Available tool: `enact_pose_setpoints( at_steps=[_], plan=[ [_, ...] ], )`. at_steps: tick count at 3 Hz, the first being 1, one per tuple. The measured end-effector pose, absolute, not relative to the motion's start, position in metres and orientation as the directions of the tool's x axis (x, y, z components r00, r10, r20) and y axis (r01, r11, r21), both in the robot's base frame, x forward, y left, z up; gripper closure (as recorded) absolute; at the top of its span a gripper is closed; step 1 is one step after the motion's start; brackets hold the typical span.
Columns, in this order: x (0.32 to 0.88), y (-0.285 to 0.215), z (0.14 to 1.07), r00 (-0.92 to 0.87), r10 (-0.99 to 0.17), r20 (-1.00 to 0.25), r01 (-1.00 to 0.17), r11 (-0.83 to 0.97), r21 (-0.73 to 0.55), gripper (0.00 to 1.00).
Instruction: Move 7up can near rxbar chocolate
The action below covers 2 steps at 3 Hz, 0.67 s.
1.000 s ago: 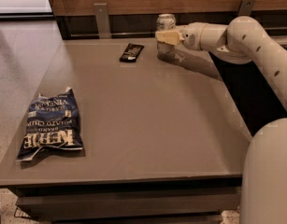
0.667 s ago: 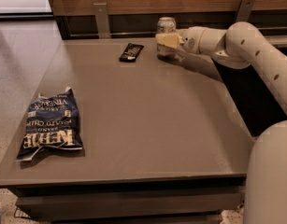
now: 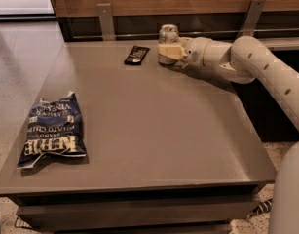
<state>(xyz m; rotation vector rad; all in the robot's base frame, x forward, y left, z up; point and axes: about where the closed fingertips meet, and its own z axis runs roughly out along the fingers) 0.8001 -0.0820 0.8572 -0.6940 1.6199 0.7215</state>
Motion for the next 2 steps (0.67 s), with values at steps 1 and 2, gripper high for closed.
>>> enact_pose_setpoints(
  at_steps=[1,2],
  plan=[
    [0.7993,-0.0806,0.8583,-0.145,-0.055,-0.988,-0.772,0.630,0.078,0.84],
    [0.7993,-0.0805,0.8589,-0.145,-0.055,-0.988,-0.772,0.630,0.078,0.60]
  ],
)
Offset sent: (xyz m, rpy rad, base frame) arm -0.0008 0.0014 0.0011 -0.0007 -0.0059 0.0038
